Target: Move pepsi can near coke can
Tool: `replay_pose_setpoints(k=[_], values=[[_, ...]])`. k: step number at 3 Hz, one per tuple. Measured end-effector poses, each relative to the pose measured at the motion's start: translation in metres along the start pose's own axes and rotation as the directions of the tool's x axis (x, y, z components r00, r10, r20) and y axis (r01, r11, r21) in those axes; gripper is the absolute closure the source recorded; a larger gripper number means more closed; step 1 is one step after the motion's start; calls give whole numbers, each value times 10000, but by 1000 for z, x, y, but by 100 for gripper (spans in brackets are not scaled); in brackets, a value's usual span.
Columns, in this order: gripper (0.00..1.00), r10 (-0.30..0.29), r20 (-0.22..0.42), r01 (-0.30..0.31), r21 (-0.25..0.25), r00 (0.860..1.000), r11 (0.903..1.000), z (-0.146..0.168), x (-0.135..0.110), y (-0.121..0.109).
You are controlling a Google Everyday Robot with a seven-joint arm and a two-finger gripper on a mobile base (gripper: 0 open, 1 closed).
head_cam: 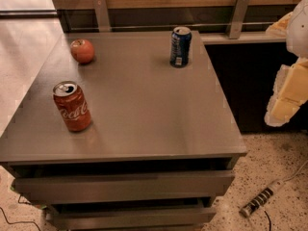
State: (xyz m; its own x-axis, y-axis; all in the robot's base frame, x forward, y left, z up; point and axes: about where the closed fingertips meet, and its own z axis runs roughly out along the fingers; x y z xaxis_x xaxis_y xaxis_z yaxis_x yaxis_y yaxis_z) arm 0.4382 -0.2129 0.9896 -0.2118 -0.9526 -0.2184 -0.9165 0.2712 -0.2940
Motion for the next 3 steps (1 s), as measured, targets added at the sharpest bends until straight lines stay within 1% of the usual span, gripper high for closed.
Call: replay_pose_setpoints(k=[1,2,3], values=[[0,0,1,0,2,10000,10000,0,0,0],[0,33,171,-35,109,9998,9999,0,-2,-5],[0,363,815,-393,359,9960,9986,5,-4,-18]])
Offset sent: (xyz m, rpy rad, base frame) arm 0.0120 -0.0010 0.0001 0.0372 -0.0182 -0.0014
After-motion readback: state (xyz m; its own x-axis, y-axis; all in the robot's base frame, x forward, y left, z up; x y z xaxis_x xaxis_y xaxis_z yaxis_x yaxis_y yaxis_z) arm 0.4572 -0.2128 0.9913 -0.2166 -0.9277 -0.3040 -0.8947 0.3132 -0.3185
